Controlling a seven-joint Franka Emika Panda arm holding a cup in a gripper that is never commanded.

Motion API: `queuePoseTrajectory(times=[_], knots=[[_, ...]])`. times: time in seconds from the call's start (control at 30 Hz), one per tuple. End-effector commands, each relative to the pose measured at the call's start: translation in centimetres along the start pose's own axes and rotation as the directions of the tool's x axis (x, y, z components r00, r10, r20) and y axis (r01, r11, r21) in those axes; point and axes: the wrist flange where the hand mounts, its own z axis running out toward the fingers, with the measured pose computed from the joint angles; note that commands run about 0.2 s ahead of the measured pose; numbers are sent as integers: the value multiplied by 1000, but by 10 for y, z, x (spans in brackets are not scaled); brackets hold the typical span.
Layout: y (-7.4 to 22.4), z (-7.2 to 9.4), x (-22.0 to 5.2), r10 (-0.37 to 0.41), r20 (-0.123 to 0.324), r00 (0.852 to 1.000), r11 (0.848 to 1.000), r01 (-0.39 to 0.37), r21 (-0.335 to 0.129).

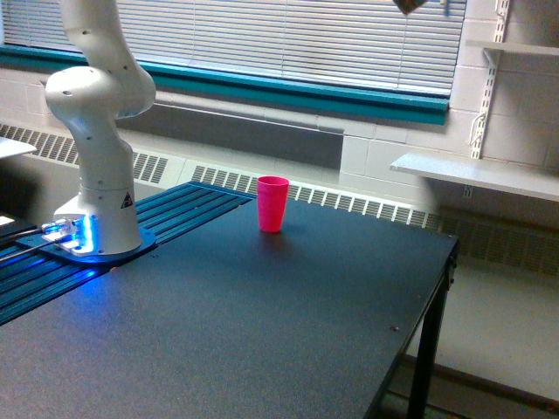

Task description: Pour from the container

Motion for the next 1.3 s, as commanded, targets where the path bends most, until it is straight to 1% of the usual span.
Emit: queuePoseTrajectory(times=[0.03,0.33,0.43,0.5,0.63,0.77,0.87,0.9,0.93,0.97,1.0,1.17,1.3], knots=[[-11,-30,-29,27,-11,1000,1000,-27,-1],[4,-49,-76,21,-10,1000,999,-21,-31],[13,-52,-91,29,-5,1000,999,-29,-46],[18,-56,-102,37,0,999,998,-37,-47],[25,-56,-127,45,20,999,997,-44,-56],[28,-49,-150,54,47,997,997,-51,-61],[27,-39,-169,59,73,996,996,-54,-67],[43,-32,-144,80,80,994,995,-74,-71],[46,-27,-136,65,91,994,996,-58,-72],[22,-25,-179,51,88,995,996,-44,-75],[17,-22,-193,15,92,996,997,-8,-72],[8,-9,-218,9,118,993,997,0,-76],[-1,-3,-243,-10,137,991,997,21,-80]])
